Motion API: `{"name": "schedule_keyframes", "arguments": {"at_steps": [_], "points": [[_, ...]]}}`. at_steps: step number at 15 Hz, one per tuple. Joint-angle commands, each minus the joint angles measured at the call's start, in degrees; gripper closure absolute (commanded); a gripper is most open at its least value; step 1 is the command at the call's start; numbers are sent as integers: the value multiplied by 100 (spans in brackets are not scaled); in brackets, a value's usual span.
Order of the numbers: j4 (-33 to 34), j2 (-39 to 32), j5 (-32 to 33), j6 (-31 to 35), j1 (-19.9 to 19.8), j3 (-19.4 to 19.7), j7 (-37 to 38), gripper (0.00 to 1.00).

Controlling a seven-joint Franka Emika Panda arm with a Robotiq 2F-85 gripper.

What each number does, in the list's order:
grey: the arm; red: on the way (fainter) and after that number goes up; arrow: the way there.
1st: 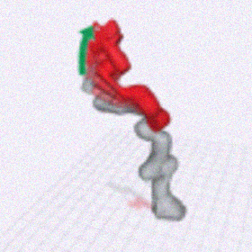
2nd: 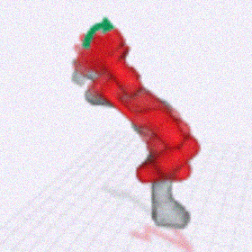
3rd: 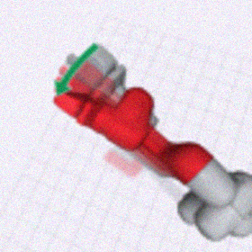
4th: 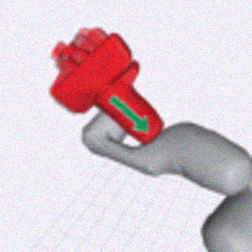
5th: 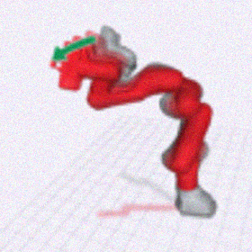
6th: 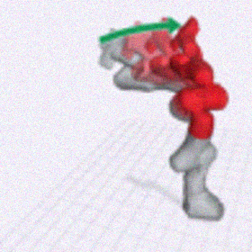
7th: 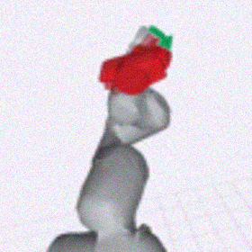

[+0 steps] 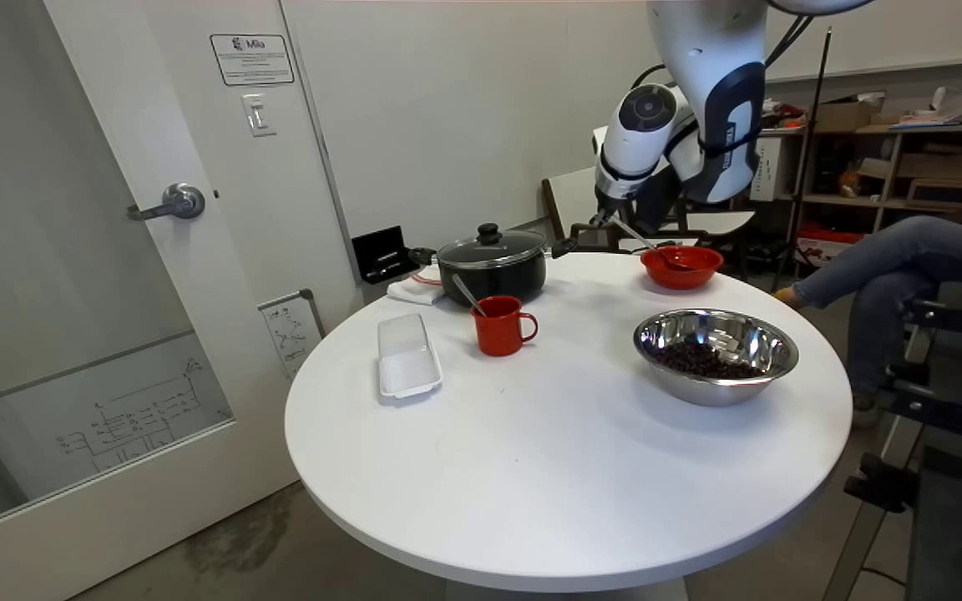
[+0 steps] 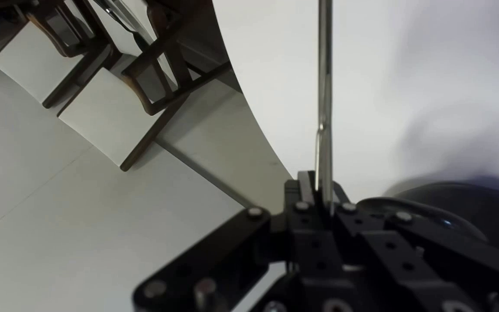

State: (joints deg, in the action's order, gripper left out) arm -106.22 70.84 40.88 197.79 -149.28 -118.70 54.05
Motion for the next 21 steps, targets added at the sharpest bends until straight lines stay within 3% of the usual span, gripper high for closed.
{"name": "schedule_keyframes", "arguments": {"at_steps": [1,21], "points": [[136,192,120,30,0,54,198,99],[199,412,185,30,7,24,256,99]]}}
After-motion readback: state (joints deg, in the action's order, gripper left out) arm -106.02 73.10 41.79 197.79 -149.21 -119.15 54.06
